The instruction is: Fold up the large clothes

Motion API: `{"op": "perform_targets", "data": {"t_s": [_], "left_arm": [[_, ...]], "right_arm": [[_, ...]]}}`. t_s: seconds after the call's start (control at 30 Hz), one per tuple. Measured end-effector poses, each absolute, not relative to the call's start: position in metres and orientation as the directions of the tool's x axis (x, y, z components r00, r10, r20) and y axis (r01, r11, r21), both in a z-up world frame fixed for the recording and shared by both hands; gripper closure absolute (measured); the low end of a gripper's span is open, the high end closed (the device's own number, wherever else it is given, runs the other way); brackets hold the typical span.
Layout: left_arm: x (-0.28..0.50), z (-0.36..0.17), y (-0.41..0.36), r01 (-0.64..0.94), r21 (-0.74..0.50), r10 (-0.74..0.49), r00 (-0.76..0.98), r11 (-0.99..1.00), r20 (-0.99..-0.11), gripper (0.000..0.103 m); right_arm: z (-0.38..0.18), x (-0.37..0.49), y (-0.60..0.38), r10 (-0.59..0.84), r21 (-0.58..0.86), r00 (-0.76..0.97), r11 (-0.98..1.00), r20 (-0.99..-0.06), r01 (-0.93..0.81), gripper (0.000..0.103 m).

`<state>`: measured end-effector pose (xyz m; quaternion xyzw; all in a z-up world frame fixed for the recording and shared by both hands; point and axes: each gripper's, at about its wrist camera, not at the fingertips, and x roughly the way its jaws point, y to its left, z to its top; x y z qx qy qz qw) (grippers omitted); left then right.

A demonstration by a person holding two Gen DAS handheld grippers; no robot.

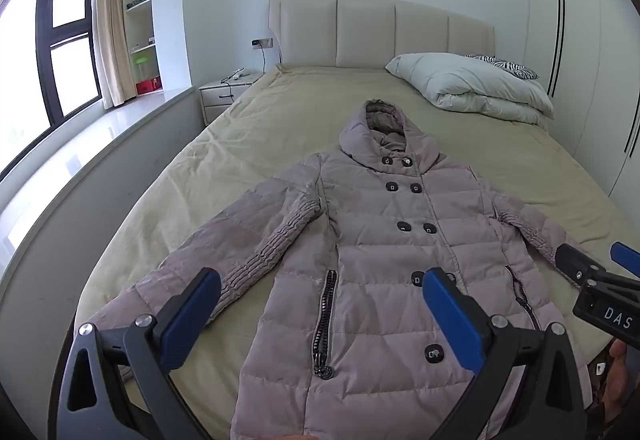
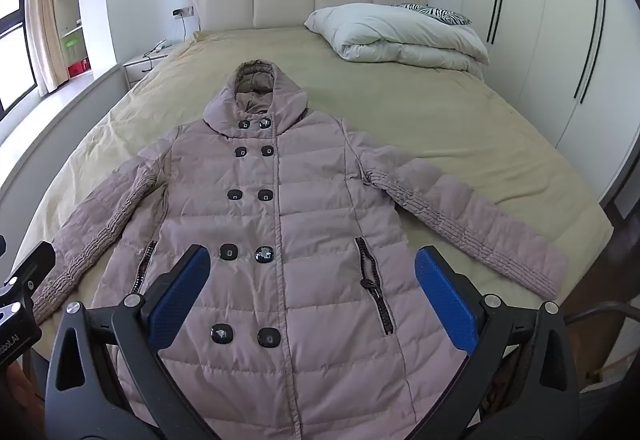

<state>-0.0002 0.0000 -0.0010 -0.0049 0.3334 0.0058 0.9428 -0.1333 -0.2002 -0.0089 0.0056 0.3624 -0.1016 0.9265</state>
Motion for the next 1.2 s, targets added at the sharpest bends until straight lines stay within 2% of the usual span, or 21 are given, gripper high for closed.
{"op": "perform_targets", "data": {"t_s": [1.07, 1.1, 1.2], "left_arm": [[-0.003, -0.025, 0.001, -0.013, -0.001, 0.009, 0.769, 1.000, -0.639, 0.000], [0.001, -0.009, 0.000, -0.015, -0.001, 0.010, 0.767, 1.000, -0.642, 0.000], [0.001, -0.012, -0.001, -0.015, -0.001, 0.011, 0.766, 1.000, -0.643, 0.000]], "right_arm": [[-0.012, -0.132, -0.198, -0.180, -0.059, 0.709, 0.980, -0.682, 0.192, 0.000], [-0.012, -0.132, -0.198, -0.179, -0.058, 0.709, 0.980, -0.682, 0.191, 0.000], [-0.013, -0.133, -0.198, -0.179, -0.057, 0.709, 0.980, -0.682, 0.193, 0.000]]}}
